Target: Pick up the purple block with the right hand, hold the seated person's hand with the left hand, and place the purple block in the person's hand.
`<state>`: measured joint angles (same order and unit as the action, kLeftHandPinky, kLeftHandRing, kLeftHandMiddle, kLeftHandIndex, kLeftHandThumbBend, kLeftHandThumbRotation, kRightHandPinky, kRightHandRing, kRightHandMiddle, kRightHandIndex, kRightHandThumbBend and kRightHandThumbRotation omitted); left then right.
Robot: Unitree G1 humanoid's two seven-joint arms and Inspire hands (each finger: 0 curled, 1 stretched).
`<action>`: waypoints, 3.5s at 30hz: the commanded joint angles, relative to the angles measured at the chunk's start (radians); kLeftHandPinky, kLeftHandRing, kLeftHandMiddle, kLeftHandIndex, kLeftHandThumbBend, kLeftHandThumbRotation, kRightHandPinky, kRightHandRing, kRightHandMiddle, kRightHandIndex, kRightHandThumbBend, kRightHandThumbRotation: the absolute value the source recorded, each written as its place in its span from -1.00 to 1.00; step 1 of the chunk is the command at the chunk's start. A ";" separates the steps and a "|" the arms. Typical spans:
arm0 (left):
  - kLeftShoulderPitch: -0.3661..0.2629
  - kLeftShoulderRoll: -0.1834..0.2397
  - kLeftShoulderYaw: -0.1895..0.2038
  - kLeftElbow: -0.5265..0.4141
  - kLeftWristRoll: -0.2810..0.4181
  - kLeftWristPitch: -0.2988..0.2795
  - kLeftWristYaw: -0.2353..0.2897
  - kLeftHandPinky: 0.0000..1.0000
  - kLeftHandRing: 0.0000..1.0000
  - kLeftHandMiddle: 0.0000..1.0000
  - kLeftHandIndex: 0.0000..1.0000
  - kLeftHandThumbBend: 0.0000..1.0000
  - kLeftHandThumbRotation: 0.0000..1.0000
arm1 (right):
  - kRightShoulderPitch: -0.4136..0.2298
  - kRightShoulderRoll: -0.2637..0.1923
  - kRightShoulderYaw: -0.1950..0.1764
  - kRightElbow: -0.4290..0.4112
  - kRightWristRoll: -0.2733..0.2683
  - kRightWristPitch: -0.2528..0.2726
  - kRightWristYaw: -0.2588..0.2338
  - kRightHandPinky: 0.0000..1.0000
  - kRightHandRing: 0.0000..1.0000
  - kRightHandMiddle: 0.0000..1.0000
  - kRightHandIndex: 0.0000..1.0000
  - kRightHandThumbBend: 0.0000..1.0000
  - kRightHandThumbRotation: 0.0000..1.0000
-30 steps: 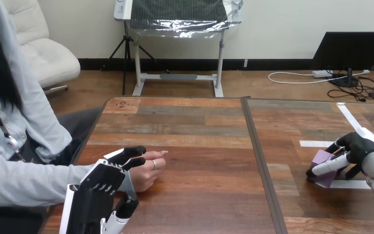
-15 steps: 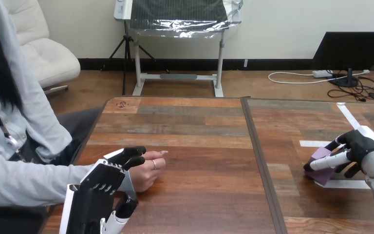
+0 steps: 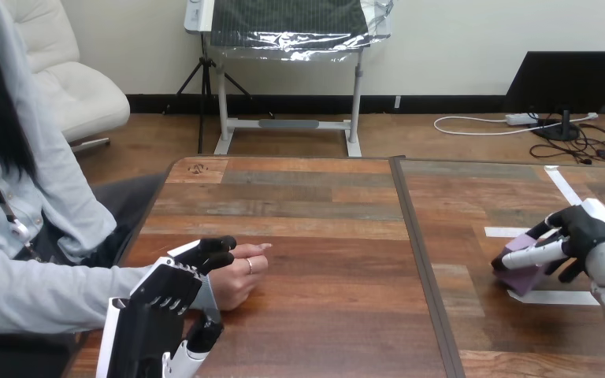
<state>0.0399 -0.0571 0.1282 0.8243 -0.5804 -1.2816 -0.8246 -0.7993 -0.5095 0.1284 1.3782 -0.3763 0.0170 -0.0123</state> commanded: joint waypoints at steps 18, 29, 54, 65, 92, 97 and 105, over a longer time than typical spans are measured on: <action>-0.044 -0.012 0.004 -0.031 0.036 -0.008 0.030 0.47 0.56 0.47 0.36 0.49 0.15 | -0.039 0.001 -0.056 -0.054 0.061 -0.099 -0.072 -0.23 -0.06 0.09 0.06 0.56 -1.00; -0.035 -0.007 0.025 -0.025 0.147 -0.023 0.141 0.53 0.60 0.48 0.38 0.54 0.10 | -0.043 0.010 -0.072 -0.064 0.086 -0.135 -0.085 -0.17 -0.01 0.09 0.05 0.59 -1.00; -0.046 0.023 0.191 -0.077 0.752 -0.066 0.610 0.76 0.77 0.69 0.64 0.78 -0.05 | -0.036 0.052 -0.104 -0.120 0.144 -0.228 -0.080 -0.27 -0.10 0.06 0.06 0.54 -1.00; -0.023 0.057 0.205 -0.208 1.038 0.062 0.853 0.88 0.87 0.82 0.76 0.95 -0.10 | -0.019 0.082 -0.122 -0.173 0.181 -0.268 -0.071 -0.29 -0.15 0.03 0.04 0.54 -1.00; -0.072 0.259 0.056 -0.258 1.185 0.257 1.087 0.78 0.92 0.89 0.89 1.00 -0.37 | 0.067 0.159 -0.153 -0.380 0.253 -0.319 -0.058 -0.30 -0.18 -0.02 0.05 0.49 -1.00; -0.086 0.297 0.034 -0.256 1.223 0.297 1.134 0.80 0.93 0.90 0.91 1.00 -0.39 | 0.088 0.166 -0.156 -0.420 0.262 -0.327 -0.051 -0.30 -0.18 -0.02 0.04 0.47 -1.00; -0.105 0.356 -0.010 -0.260 1.267 0.385 1.170 0.83 0.97 0.93 0.94 1.00 -0.30 | 0.122 0.176 -0.155 -0.489 0.271 -0.328 -0.039 -0.31 -0.19 -0.02 0.02 0.44 -1.00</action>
<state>0.0171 0.2475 0.1568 0.5903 0.6668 -0.9378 0.3188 -0.6560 -0.3427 -0.0110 0.9775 -0.1192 -0.2832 -0.0558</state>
